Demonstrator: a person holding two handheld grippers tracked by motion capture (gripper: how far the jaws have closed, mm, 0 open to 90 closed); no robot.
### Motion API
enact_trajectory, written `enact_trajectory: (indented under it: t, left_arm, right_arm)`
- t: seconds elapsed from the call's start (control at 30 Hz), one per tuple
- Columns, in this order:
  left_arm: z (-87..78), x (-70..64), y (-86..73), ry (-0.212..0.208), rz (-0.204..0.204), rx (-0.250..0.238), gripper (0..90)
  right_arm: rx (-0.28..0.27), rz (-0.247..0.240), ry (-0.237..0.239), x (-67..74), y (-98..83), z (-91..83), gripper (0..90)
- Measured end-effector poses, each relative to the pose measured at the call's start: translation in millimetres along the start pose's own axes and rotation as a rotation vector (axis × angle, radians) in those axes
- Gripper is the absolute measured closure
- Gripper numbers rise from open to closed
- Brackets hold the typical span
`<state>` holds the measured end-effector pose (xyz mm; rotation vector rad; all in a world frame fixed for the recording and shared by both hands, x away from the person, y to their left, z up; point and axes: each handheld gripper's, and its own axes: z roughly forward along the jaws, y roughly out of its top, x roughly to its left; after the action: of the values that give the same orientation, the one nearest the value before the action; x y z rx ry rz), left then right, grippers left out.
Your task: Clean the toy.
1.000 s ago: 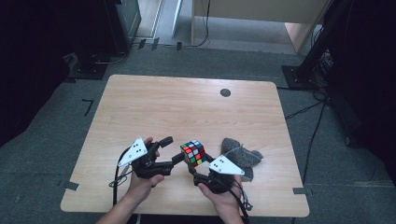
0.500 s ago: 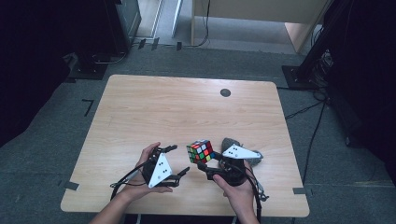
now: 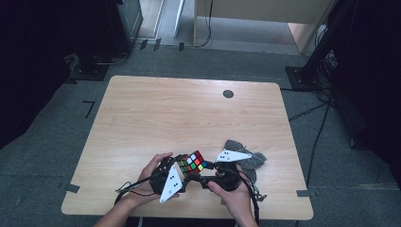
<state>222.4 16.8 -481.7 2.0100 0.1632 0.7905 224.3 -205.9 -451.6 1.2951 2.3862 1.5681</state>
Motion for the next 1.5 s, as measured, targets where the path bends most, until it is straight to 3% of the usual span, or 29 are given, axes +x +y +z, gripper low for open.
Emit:
enact_trajectory:
  t: [0.13,0.23,0.3,0.33,0.37,0.43,0.47,0.53,0.57,0.7,0.77,0.83,0.97,1.0,1.1,1.2,1.23,1.3,1.37,1.43,1.5]
  left_arm:
    - [-1.9,7.6,0.3,-0.018,-0.056,0.002,33.9]
    - [-1.6,13.7,-3.3,-0.006,-0.093,0.02,34.0]
    - [-0.8,18.7,-7.2,0.002,-0.123,0.037,34.0]
    - [-0.5,20.9,-9.1,0.007,-0.142,0.044,34.0]
    - [-0.2,23.3,-10.6,0.013,-0.16,0.05,34.0]
    - [0.0,27.4,-12.7,0.015,-0.196,0.053,34.0]
    - [-0.2,28.9,-13.2,0.018,-0.205,0.055,34.0]
    - [-0.4,30.7,-13.6,0.02,-0.222,0.052,34.0]
    - [-0.6,31.4,-13.7,0.015,-0.227,0.049,34.0]
    - [-0.2,30.2,-13.1,0.007,-0.231,0.043,33.9]
    - [-0.1,29.9,-12.7,-0.002,-0.237,0.035,33.9]
    - [-0.2,29.1,-12.3,-0.008,-0.235,0.032,33.9]
    - [0.7,26.3,-11.4,-0.02,-0.228,0.031,33.9]
    - [1.0,25.5,-11.3,-0.023,-0.225,0.032,34.0]
    - [2.4,22.1,-11.3,-0.035,-0.215,0.032,33.9]
    - [4.7,16.7,-10.4,-0.048,-0.193,0.036,34.0]
    - [5.2,14.8,-9.7,-0.054,-0.192,0.031,34.0]
    - [4.9,11.3,-6.8,-0.071,-0.183,0.018,34.0]
    - [2.0,8.6,-2.6,-0.093,-0.177,-0.013,34.0]
    - [-0.2,6.3,1.6,-0.087,-0.154,-0.011,34.0]
    - [-1.0,6.5,0.4,-0.085,-0.146,-0.013,34.1]
  right_arm:
    - [-0.066,-0.003,0.04,-5.6,-1.8,-3.0,26.8]
    - [-0.131,-0.001,0.023,-11.4,-0.2,-14.2,23.2]
    - [-0.197,0.011,-0.03,-18.3,0.3,-25.8,25.1]
    - [-0.216,0.023,-0.084,-23.2,0.0,-31.1,25.1]
    - [-0.216,0.031,-0.182,-28.1,-1.3,-35.2,26.2]
    - [-0.146,0.012,-0.445,-38.8,-7.1,-37.2,26.5]
    - [-0.115,0.003,-0.543,-45.4,-11.7,-36.2,26.4]
    - [-0.069,0.01,-0.644,-61.8,-21.3,-33.0,26.5]
    - [-0.05,0.032,-0.648,-70.3,-25.5,-30.9,26.5]
    - [0.056,0.11,-0.619,-92.9,-39.0,-17.0,28.4]
    - [0.043,0.102,-0.621,-92.5,-40.3,-16.5,41.2]
    - [0.04,0.097,-0.583,-91.2,-39.1,-17.6,57.1]
    - [0.012,0.095,-0.548,-86.3,-36.9,-20.0,65.0]
    - [-0.018,0.093,-0.52,-82.2,-34.7,-21.9,65.3]
    - [-0.17,0.059,-0.365,-59.4,-22.6,-32.2,65.4]
    - [-0.311,-0.03,-0.221,-22.5,-8.9,-42.4,65.3]
    - [-0.333,-0.062,-0.178,-9.5,-5.5,-43.8,65.3]
    - [-0.351,-0.13,-0.109,12.6,-1.4,-41.9,65.2]
    - [-0.32,-0.162,-0.086,25.0,-0.8,-34.1,65.0]
    - [-0.286,-0.165,-0.083,25.6,-4.0,-25.4,64.7]
    - [-0.297,-0.124,-0.062,17.0,-6.4,-25.7,64.6]
